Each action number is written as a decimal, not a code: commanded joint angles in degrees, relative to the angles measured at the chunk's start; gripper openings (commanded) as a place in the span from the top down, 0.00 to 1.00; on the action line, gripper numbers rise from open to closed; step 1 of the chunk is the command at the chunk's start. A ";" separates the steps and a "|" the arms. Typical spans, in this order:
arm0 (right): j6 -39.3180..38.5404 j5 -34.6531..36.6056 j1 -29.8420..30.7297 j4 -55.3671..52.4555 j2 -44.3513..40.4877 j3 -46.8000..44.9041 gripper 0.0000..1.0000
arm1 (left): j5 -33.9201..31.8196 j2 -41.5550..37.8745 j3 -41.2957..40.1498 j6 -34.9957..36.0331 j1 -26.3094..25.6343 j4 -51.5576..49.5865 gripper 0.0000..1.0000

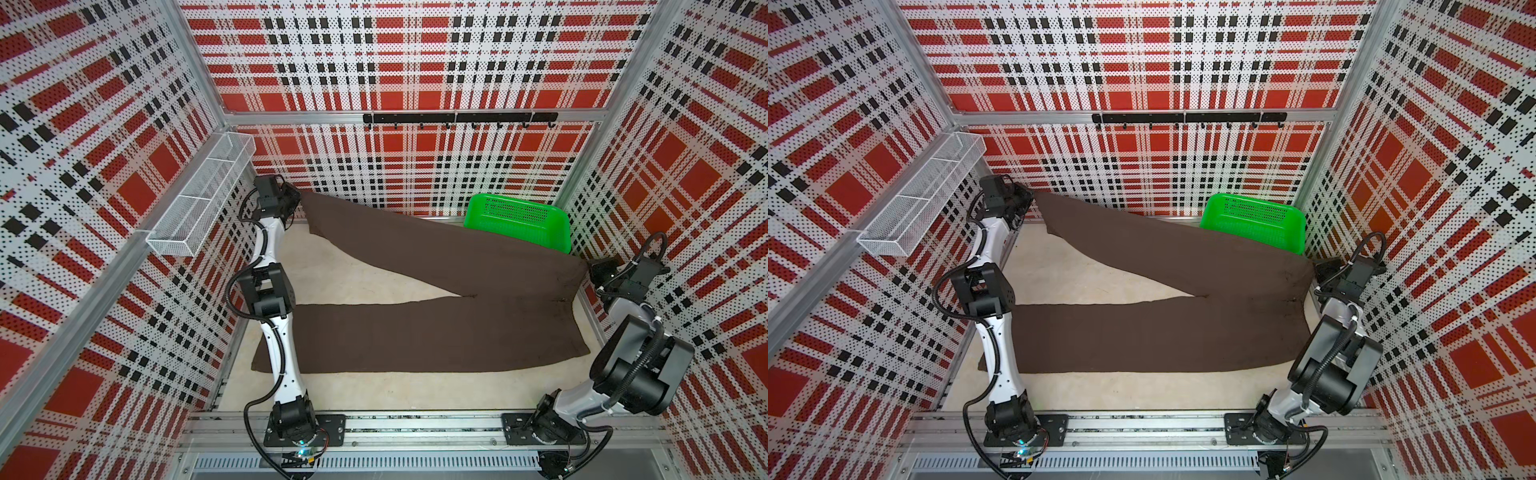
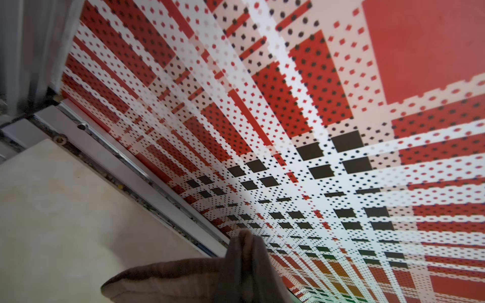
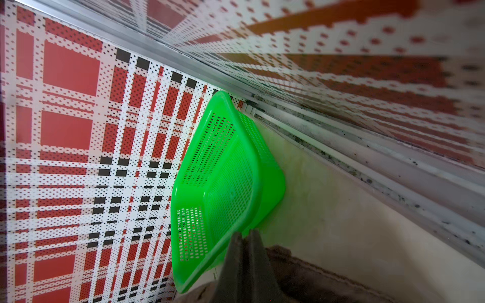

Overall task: Fold and stack the trousers
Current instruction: Fold the trousers at the center of the table.

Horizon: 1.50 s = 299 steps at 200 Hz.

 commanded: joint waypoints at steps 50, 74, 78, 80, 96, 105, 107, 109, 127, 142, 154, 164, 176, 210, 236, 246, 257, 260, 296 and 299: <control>-4.05 5.87 -0.19 7.74 1.35 2.50 1.00 | 1.07 -0.82 -3.76 -2.72 -0.48 8.04 1.00; -5.90 5.16 -0.23 8.31 0.08 -0.03 1.00 | 0.65 -8.11 -16.19 -0.81 -0.20 12.21 1.00; -6.39 5.19 -0.27 8.30 -0.30 -0.65 1.00 | 0.23 -10.03 -19.60 -0.59 -0.12 13.83 1.00; -6.51 5.19 -0.27 8.32 -0.45 -1.00 1.00 | 0.14 -11.00 -21.22 -0.54 -0.12 14.81 1.00; -8.54 6.48 -0.36 8.88 -2.82 -3.79 1.00 | -0.16 -19.30 -36.42 -1.66 0.35 24.00 1.00; -9.92 7.50 -0.39 9.18 -4.08 -5.61 1.00 | 0.08 -23.57 -44.17 -2.79 0.90 28.50 1.00; -10.16 7.65 -0.44 9.23 -4.61 -5.95 1.00 | 0.01 -24.43 -45.73 -2.98 1.04 29.31 1.00; -10.35 7.96 -0.45 9.32 -4.87 -6.32 1.00 | 0.04 -25.30 -47.11 -3.15 1.21 30.12 1.00; -13.01 10.27 -0.72 9.97 -7.52 -9.06 1.00 | 0.59 -32.65 -58.61 -4.17 2.23 35.67 1.00; -15.00 12.21 -0.83 11.02 -8.72 -10.72 1.00 | 0.41 -37.91 -64.80 -3.41 2.90 37.16 1.00; -15.85 12.91 -0.88 12.33 -9.11 -11.44 1.00 | 0.35 -41.12 -68.43 -2.77 3.35 37.88 1.00; -15.90 13.01 -0.81 13.14 -8.80 -11.33 1.00 | 0.45 -43.01 -70.05 -2.51 3.82 38.03 1.00; -14.87 12.40 -0.82 13.71 -7.44 -10.46 1.00 | 0.69 -44.40 -70.99 -2.35 4.40 38.07 1.00; -11.33 11.84 -0.85 15.59 -4.17 -7.80 1.00 | 1.95 -45.70 -72.10 -3.80 6.02 38.97 1.00; -10.56 12.21 -0.87 14.85 -1.86 -3.98 1.00 | 2.53 -45.42 -70.48 -4.86 6.72 39.65 1.00; -9.95 12.26 -0.67 14.92 -0.57 -2.23 1.00 | 2.63 -44.82 -68.91 -5.16 6.64 39.74 1.00; -9.89 12.47 -0.12 14.90 1.18 -0.07 1.00 | 3.07 -43.62 -66.69 -5.80 6.60 39.74 1.00; -9.75 12.40 0.07 14.92 1.74 0.56 1.00 | 3.23 -43.25 -66.06 -6.01 6.57 39.82 1.00; -9.94 11.92 3.18 16.70 7.42 4.99 1.00 | 4.30 -39.36 -60.58 -7.57 5.61 40.08 1.00; -9.65 11.76 3.23 17.05 7.67 4.87 1.00 | 4.44 -39.40 -60.62 -7.75 5.60 40.20 1.00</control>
